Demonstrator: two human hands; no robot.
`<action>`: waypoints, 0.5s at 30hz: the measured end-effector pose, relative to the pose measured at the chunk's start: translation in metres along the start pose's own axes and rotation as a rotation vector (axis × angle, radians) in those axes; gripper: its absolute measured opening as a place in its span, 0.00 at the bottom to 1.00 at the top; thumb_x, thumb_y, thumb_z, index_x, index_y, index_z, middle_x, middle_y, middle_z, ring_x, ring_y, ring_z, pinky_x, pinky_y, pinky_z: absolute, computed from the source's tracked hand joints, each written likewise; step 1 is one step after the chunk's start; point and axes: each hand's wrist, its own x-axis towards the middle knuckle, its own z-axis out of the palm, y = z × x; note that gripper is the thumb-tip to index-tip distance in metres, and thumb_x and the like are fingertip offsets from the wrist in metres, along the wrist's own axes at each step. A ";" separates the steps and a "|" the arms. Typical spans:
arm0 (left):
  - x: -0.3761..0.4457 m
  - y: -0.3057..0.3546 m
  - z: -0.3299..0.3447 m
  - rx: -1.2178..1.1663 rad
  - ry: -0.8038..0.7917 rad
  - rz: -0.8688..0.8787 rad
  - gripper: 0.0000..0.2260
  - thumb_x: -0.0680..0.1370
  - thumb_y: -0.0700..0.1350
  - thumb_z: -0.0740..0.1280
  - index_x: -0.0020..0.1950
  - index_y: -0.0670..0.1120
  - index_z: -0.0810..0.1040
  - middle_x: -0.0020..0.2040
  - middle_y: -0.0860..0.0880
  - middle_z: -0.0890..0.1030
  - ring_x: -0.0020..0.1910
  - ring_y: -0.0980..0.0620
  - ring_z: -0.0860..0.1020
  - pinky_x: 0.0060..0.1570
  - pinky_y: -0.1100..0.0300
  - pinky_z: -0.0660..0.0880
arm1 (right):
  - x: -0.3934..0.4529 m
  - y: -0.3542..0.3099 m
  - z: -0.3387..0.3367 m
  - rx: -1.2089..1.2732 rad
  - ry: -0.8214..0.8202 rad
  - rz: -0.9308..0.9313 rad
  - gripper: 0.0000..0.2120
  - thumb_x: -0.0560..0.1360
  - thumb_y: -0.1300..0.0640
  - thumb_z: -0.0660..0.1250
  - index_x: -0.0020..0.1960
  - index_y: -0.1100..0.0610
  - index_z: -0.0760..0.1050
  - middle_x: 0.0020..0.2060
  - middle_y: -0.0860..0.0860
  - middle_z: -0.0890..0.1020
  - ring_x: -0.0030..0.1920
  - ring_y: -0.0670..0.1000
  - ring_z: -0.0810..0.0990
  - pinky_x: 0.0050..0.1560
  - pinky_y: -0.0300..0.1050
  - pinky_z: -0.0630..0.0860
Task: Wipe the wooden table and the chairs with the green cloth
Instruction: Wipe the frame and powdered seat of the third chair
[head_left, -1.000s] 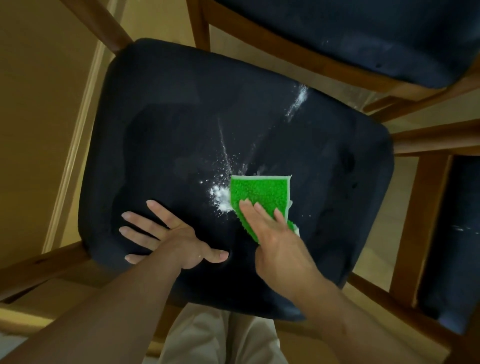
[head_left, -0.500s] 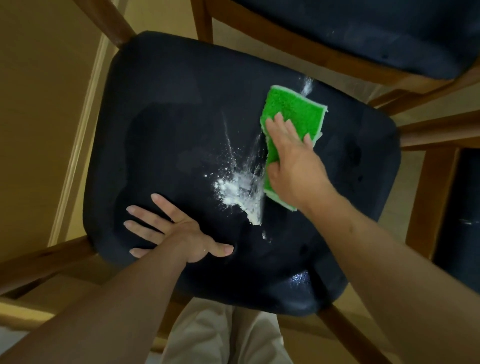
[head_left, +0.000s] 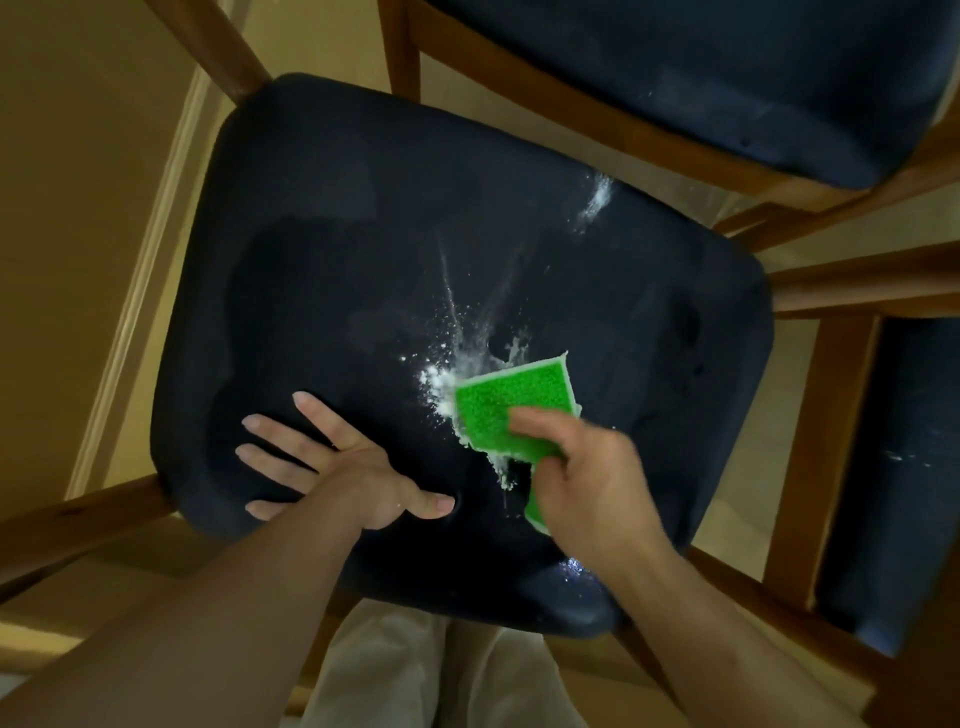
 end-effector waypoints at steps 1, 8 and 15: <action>-0.001 0.000 0.000 -0.001 -0.005 0.005 0.75 0.55 0.61 0.82 0.53 0.44 0.10 0.55 0.36 0.11 0.63 0.34 0.18 0.67 0.30 0.37 | 0.005 -0.005 -0.008 0.139 0.026 0.090 0.24 0.69 0.74 0.59 0.53 0.52 0.83 0.50 0.47 0.85 0.44 0.41 0.82 0.45 0.31 0.76; -0.002 0.001 0.000 -0.014 -0.007 -0.012 0.75 0.55 0.61 0.82 0.52 0.45 0.09 0.53 0.36 0.10 0.63 0.34 0.18 0.67 0.30 0.37 | 0.046 -0.011 -0.054 0.396 0.097 0.322 0.20 0.73 0.73 0.61 0.51 0.50 0.79 0.47 0.45 0.83 0.45 0.45 0.81 0.44 0.44 0.77; -0.001 0.004 0.004 -0.030 0.029 -0.037 0.75 0.56 0.60 0.82 0.50 0.45 0.09 0.56 0.35 0.12 0.63 0.34 0.19 0.67 0.30 0.39 | 0.064 -0.009 -0.074 -0.172 -0.055 0.343 0.22 0.76 0.42 0.66 0.65 0.52 0.74 0.53 0.46 0.80 0.50 0.48 0.77 0.46 0.42 0.70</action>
